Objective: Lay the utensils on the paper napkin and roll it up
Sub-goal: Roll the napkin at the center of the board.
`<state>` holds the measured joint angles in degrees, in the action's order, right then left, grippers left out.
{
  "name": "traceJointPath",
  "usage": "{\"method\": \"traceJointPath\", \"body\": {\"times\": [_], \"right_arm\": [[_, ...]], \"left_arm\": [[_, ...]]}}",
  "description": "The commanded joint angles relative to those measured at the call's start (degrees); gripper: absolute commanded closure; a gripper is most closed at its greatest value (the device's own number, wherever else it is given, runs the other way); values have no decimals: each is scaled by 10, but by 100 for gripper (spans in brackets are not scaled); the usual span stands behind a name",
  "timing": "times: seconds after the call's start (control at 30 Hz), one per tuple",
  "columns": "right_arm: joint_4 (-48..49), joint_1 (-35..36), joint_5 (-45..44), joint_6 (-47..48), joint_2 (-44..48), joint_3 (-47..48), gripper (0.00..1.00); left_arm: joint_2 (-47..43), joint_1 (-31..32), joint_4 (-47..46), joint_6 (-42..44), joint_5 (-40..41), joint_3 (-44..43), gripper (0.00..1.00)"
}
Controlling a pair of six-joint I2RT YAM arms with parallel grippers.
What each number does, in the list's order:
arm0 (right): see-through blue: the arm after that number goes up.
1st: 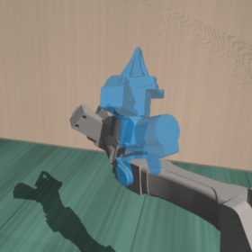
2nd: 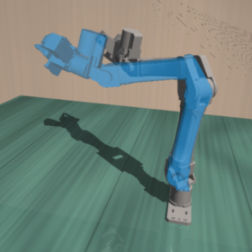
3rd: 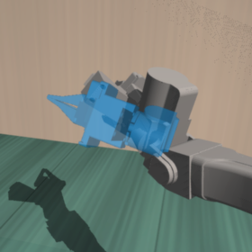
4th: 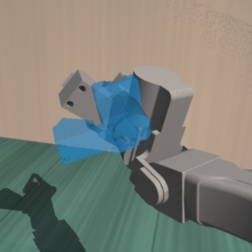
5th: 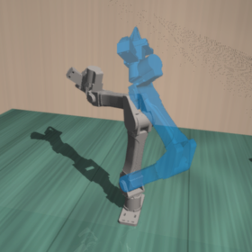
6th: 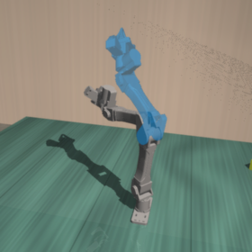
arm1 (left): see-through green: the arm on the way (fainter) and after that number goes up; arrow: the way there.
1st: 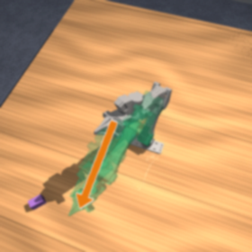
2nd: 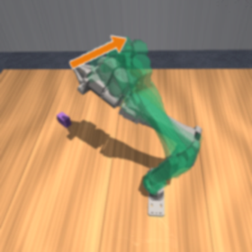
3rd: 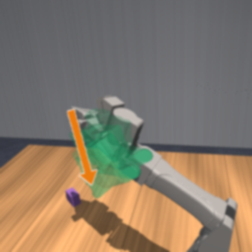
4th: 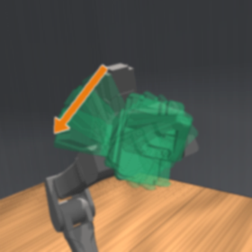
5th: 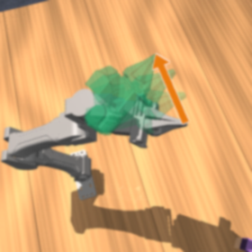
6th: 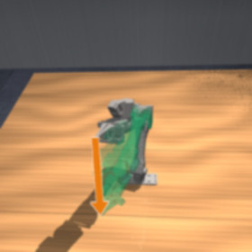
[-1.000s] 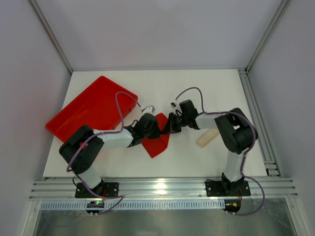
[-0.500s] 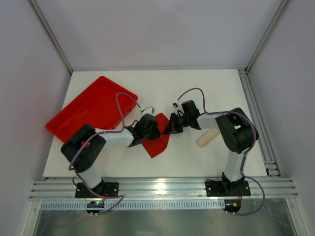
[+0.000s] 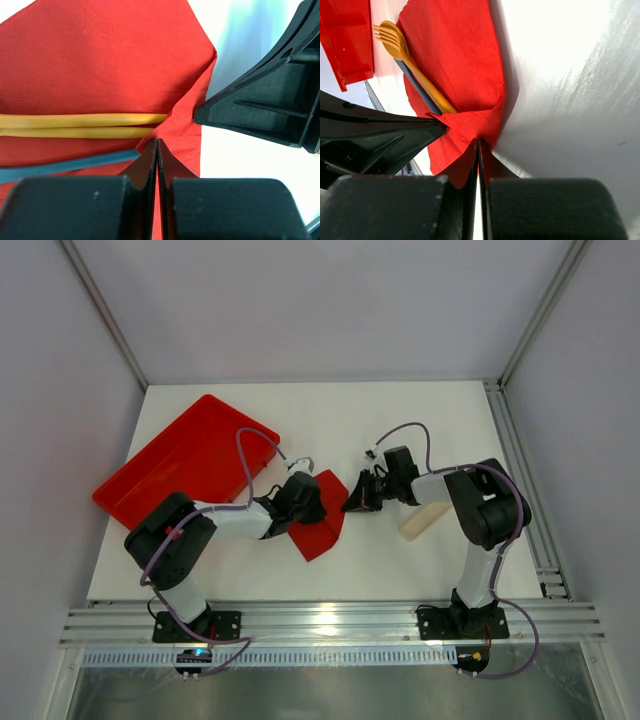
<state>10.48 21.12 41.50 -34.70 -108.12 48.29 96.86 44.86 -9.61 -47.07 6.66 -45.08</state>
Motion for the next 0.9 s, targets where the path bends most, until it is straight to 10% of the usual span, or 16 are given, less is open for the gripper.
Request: {"method": "traceJointPath", "body": {"times": [0.0,0.87], "right_arm": [[35,-10,6,0,20,-6,96],[75,-28,26,-18,9,-2,96]], "left_arm": [[7,-3,-15,14,15,3,100],[18,-4,-9,16,9,-4,100]]}}
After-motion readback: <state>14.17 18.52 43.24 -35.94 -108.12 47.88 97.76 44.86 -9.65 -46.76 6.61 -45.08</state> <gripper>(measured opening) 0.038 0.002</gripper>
